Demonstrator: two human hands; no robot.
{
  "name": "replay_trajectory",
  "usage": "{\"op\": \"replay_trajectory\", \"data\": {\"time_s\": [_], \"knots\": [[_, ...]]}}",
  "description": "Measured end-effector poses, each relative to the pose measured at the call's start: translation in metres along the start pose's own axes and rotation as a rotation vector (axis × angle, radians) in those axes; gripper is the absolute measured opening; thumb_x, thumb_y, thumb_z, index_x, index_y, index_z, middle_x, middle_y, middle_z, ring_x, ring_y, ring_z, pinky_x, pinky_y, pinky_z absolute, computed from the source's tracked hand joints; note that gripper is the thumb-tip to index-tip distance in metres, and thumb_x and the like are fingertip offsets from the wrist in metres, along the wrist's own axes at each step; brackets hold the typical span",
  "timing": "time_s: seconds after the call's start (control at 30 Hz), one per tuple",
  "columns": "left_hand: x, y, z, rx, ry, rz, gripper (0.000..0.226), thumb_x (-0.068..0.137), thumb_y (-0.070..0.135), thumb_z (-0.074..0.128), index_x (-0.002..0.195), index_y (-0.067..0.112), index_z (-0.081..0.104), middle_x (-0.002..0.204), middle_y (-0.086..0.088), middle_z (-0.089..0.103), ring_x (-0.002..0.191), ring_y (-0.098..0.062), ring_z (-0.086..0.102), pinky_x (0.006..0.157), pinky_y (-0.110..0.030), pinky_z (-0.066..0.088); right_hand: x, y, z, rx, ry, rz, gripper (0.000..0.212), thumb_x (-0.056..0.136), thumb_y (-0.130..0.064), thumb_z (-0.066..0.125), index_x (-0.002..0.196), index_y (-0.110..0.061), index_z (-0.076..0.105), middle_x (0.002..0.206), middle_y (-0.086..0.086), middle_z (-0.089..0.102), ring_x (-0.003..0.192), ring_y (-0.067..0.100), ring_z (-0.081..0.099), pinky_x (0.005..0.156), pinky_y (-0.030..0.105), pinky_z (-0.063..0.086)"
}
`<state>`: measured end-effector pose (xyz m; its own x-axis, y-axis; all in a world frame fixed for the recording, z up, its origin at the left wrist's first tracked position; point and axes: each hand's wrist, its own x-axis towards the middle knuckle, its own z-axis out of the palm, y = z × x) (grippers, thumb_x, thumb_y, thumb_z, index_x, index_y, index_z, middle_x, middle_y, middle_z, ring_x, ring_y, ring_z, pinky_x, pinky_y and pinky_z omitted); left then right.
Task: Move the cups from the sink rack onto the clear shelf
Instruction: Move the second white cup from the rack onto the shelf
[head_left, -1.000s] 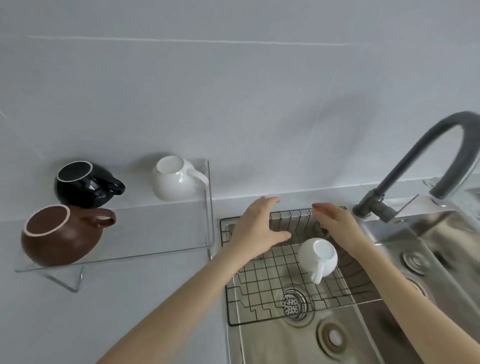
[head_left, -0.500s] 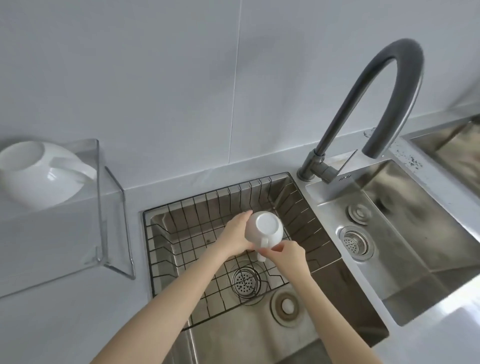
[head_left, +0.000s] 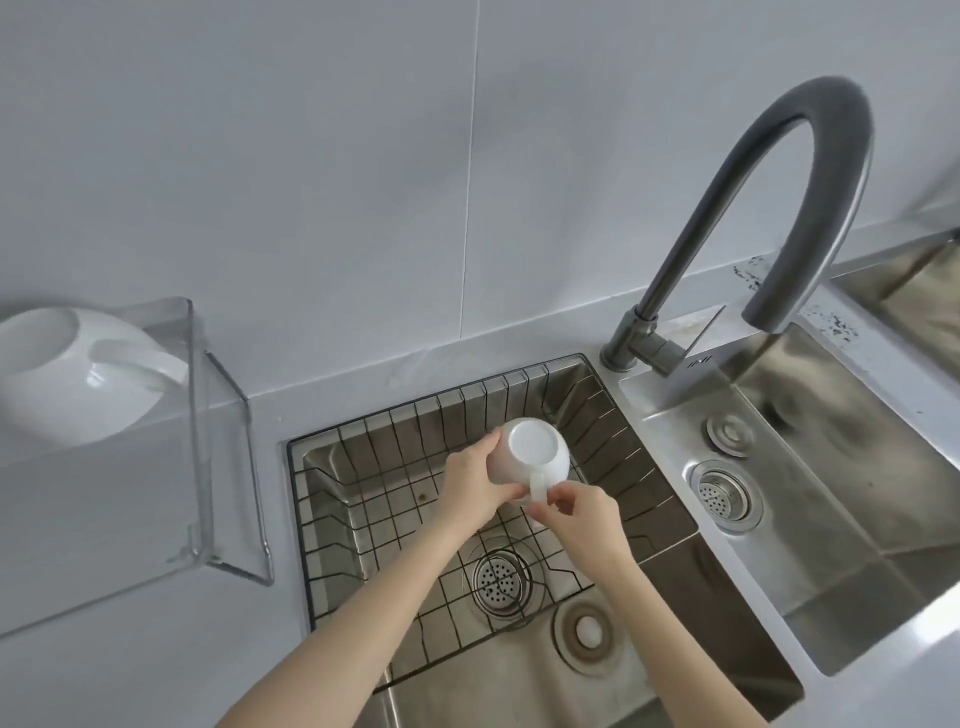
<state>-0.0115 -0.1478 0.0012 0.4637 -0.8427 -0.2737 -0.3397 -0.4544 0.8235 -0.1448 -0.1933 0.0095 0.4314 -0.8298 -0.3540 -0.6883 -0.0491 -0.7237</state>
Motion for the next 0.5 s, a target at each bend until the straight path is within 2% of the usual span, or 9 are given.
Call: {"op": "replay_trajectory", "data": {"time_s": [0.13, 0.23, 0.3, 0.37, 0.43, 0.5], "knots": [[-0.023, 0.028, -0.039, 0.023, 0.143, 0.088, 0.082, 0.061, 0.025, 0.08, 0.132, 0.01, 0.042, 0.118, -0.013, 0.064, 0.109, -0.026, 0.057, 0.092, -0.031, 0.044, -0.015, -0.037, -0.014, 0.04, 0.014, -0.124, 0.011, 0.075, -0.022, 0.069, 0.065, -0.02, 0.066, 0.065, 0.015, 0.063, 0.06, 0.015, 0.049, 0.057, 0.028, 0.039], [-0.048, 0.048, -0.076, 0.051, 0.267, 0.143, 0.084, 0.058, 0.032, 0.081, 0.13, 0.013, 0.044, 0.112, -0.011, 0.068, 0.104, -0.026, 0.061, 0.089, -0.035, 0.049, -0.034, -0.075, -0.025, 0.039, 0.008, -0.258, 0.015, 0.075, -0.023, 0.071, 0.062, -0.027, 0.064, 0.071, 0.018, 0.068, 0.063, 0.017, 0.053, 0.06, 0.029, 0.042], [-0.069, 0.056, -0.104, 0.065, 0.37, 0.167, 0.086, 0.056, 0.038, 0.081, 0.131, 0.015, 0.045, 0.112, -0.009, 0.069, 0.103, -0.026, 0.062, 0.088, -0.04, 0.05, -0.049, -0.104, -0.028, 0.047, -0.019, -0.348, 0.007, 0.075, -0.023, 0.071, 0.068, -0.021, 0.069, 0.079, 0.022, 0.069, 0.064, 0.021, 0.056, 0.064, 0.032, 0.046], [-0.09, 0.061, -0.132, 0.052, 0.456, 0.165, 0.086, 0.054, 0.042, 0.081, 0.129, 0.016, 0.047, 0.112, -0.011, 0.069, 0.105, -0.028, 0.061, 0.089, -0.042, 0.05, -0.062, -0.132, -0.028, 0.046, -0.065, -0.438, 0.008, 0.074, -0.024, 0.07, 0.073, -0.017, 0.071, 0.078, 0.025, 0.068, 0.062, 0.021, 0.053, 0.063, 0.033, 0.045], [-0.115, 0.06, -0.161, 0.051, 0.538, 0.152, 0.079, 0.049, 0.049, 0.076, 0.118, 0.018, 0.055, 0.102, -0.01, 0.072, 0.097, -0.028, 0.063, 0.085, -0.042, 0.052, -0.076, -0.16, -0.023, 0.053, -0.124, -0.522, 0.007, 0.075, -0.023, 0.07, 0.07, -0.018, 0.07, 0.068, 0.025, 0.062, 0.057, 0.018, 0.045, 0.059, 0.03, 0.037], [-0.137, 0.052, -0.185, 0.066, 0.61, 0.137, 0.06, 0.048, 0.052, 0.069, 0.096, 0.018, 0.06, 0.085, -0.006, 0.073, 0.082, -0.028, 0.063, 0.077, -0.042, 0.054, -0.088, -0.185, -0.013, 0.052, -0.185, -0.592, 0.008, 0.075, -0.021, 0.069, 0.067, -0.018, 0.069, 0.063, 0.026, 0.059, 0.054, 0.023, 0.04, 0.058, 0.03, 0.033]]}}
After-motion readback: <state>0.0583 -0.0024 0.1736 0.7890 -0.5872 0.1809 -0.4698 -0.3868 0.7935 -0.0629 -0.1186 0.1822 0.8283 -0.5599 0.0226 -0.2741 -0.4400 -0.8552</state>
